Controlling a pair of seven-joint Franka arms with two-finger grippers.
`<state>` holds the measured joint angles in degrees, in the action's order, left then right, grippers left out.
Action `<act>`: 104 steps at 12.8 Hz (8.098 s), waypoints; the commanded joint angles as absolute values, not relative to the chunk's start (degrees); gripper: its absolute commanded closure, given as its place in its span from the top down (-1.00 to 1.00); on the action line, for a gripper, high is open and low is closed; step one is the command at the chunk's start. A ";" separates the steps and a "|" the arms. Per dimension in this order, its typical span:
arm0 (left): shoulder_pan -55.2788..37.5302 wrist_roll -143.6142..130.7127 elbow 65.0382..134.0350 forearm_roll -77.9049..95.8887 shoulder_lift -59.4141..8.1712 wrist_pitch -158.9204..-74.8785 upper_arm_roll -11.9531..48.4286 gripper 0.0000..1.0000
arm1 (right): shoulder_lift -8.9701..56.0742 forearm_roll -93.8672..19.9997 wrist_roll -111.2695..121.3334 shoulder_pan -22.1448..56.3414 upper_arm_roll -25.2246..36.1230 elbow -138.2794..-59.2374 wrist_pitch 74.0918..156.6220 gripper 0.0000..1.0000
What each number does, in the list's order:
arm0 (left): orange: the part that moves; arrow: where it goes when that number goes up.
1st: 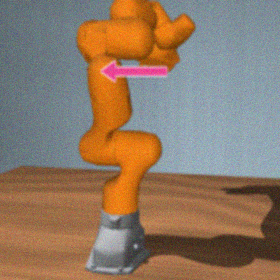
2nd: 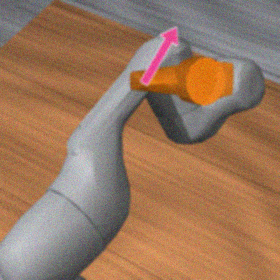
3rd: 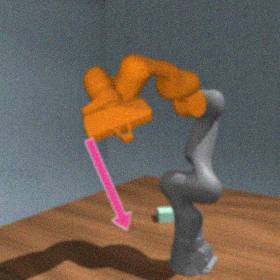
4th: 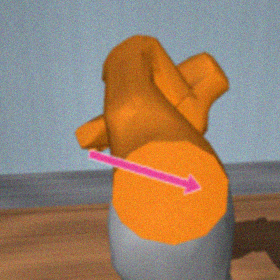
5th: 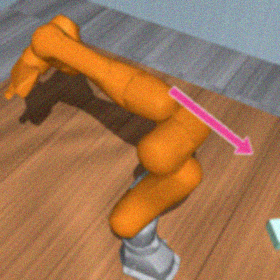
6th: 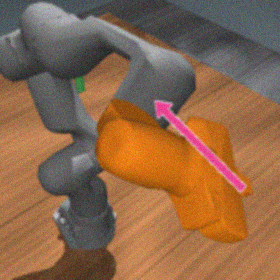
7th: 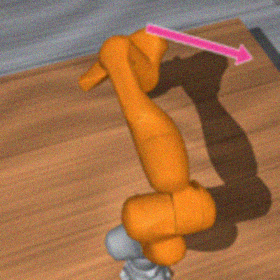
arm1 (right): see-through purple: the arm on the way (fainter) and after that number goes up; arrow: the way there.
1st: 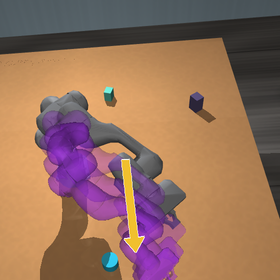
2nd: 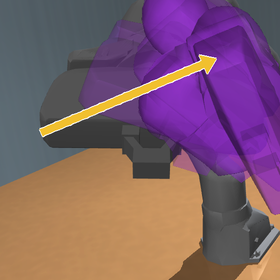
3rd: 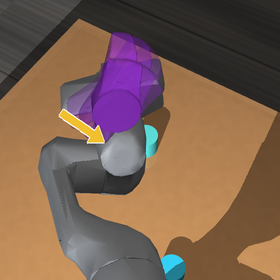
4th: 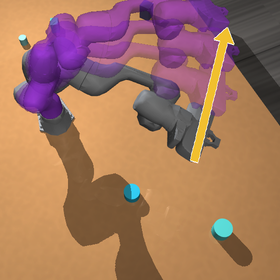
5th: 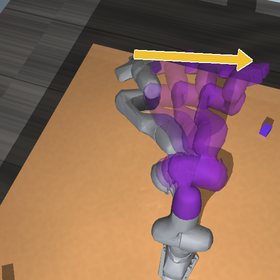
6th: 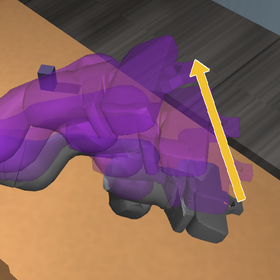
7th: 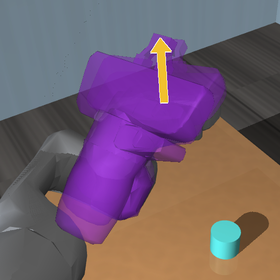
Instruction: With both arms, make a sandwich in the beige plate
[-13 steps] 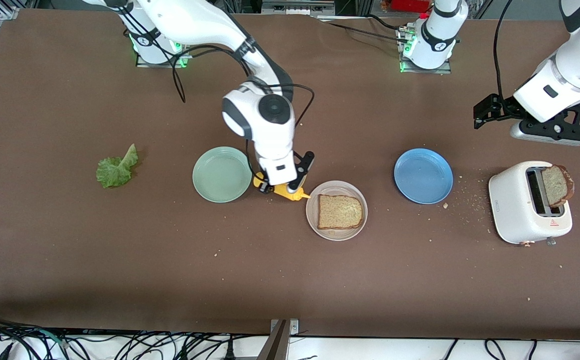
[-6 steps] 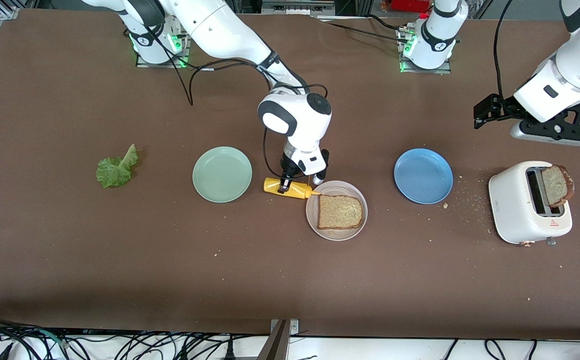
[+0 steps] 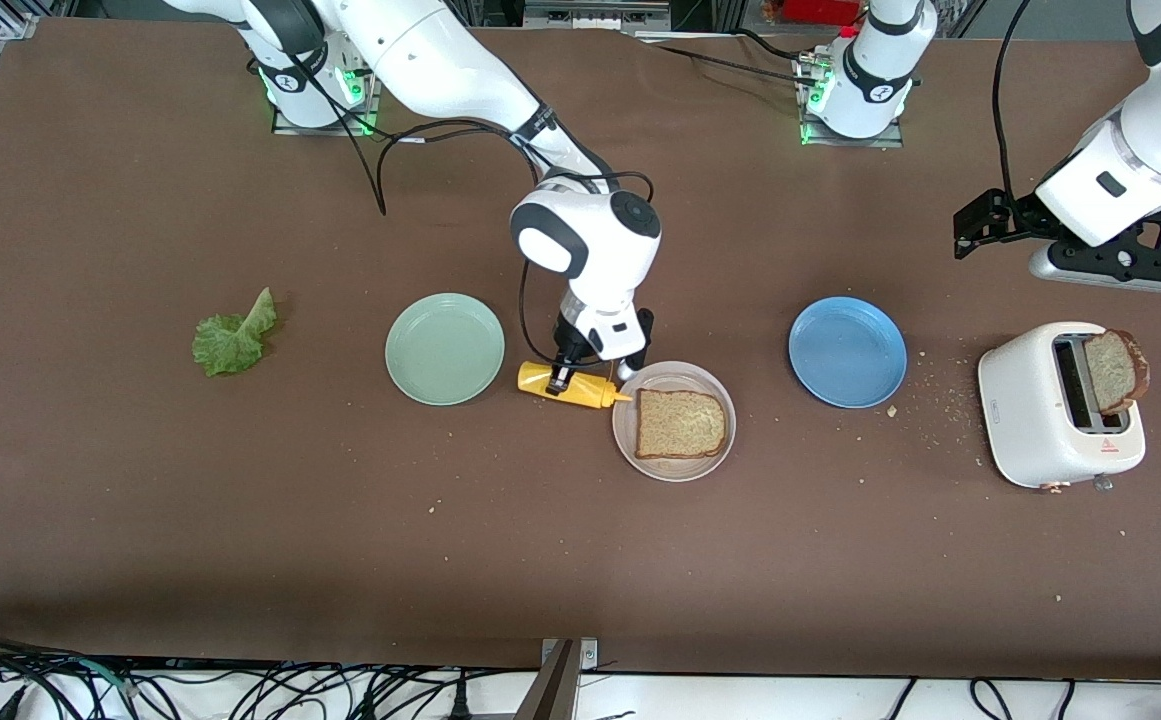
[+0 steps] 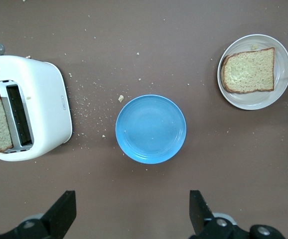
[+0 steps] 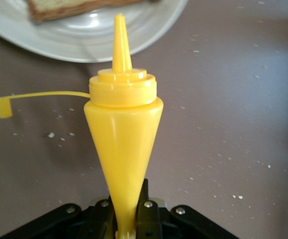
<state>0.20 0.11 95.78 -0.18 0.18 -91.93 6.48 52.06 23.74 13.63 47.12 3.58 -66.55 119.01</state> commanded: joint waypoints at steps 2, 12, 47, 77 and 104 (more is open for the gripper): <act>0.44 0.18 94.31 -1.32 -0.18 -90.62 6.68 1.00 | 41.16 5.59 32.03 36.85 2.72 -69.95 116.55 -1.00; 0.44 0.18 94.31 -1.32 -0.18 -90.62 6.68 1.00 | 30.32 -38.53 84.23 6.80 2.90 -82.94 97.49 -1.00; 0.35 0.18 94.31 -1.32 -0.18 -90.53 6.68 1.00 | 42.82 -50.38 121.76 -11.87 8.08 -94.75 88.07 0.90; 0.35 0.18 94.31 -1.32 -0.18 -90.53 6.68 1.00 | 15.91 -0.18 4.93 3.34 6.07 -129.00 136.91 0.98; 0.35 0.18 94.31 -1.32 -0.18 -90.53 6.68 1.00 | 19.16 5.19 6.25 6.23 3.62 -92.05 98.63 -1.00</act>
